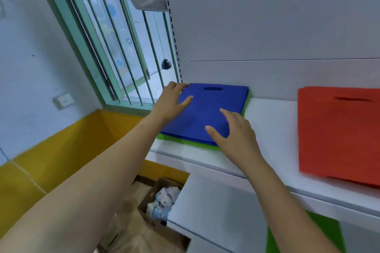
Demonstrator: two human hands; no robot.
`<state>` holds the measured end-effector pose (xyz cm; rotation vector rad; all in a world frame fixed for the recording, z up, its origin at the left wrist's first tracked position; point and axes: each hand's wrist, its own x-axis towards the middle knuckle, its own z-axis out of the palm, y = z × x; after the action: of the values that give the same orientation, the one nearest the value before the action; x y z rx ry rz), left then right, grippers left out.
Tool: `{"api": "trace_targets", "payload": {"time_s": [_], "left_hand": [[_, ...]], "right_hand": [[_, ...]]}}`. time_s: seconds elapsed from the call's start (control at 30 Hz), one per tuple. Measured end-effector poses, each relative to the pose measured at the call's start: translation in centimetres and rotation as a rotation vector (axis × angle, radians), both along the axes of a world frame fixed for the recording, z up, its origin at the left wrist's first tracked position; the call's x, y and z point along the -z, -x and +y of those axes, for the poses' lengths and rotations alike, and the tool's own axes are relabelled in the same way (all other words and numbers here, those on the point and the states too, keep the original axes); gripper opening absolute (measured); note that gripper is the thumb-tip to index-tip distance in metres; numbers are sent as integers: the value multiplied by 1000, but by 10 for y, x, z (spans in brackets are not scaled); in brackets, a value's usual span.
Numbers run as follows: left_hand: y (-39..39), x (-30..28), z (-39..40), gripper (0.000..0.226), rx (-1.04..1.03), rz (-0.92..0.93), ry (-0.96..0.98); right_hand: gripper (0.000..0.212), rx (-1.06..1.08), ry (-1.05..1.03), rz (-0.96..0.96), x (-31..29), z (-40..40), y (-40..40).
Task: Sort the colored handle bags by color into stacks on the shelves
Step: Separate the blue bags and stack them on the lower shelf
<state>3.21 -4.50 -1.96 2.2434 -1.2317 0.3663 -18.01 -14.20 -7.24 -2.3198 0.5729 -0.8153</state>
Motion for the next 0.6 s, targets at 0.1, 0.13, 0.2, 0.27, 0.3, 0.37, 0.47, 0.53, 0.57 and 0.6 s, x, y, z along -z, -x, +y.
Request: {"api": "trace_targets", "payload": {"time_s": [0.1, 0.13, 0.2, 0.27, 0.3, 0.37, 0.47, 0.53, 0.57, 0.6], "left_hand": [[-38, 5, -18, 51, -7, -15, -50], [-49, 7, -25, 52, -2, -23, -92], [-71, 8, -39, 53, 17, -34, -184], [-92, 8, -54, 53, 30, -34, -262], [-100, 9, -62, 54, 39, -17, -295], [-112, 15, -74, 60, 64, 48, -363], [-126, 28, -87, 68, 97, 59, -463], [-130, 35, -90, 59, 78, -38, -467], [-129, 37, -90, 53, 58, -98, -441], [-127, 37, -89, 46, 35, -152, -407]], "right_hand": [[77, 71, 40, 183, 5, -6, -19], [77, 86, 72, 253, 9, -5, -22], [80, 108, 91, 323, 16, -4, -26], [88, 118, 44, 330, 18, -4, -27], [92, 121, 23, 330, 17, -5, -27], [93, 120, 2, 351, 16, -4, -26], [85, 122, -7, 366, 13, -2, -25], [76, 142, -18, 332, 14, -5, -26], [70, 156, -25, 306, 14, -5, -27], [63, 172, -31, 281, 13, -5, -27]]}}
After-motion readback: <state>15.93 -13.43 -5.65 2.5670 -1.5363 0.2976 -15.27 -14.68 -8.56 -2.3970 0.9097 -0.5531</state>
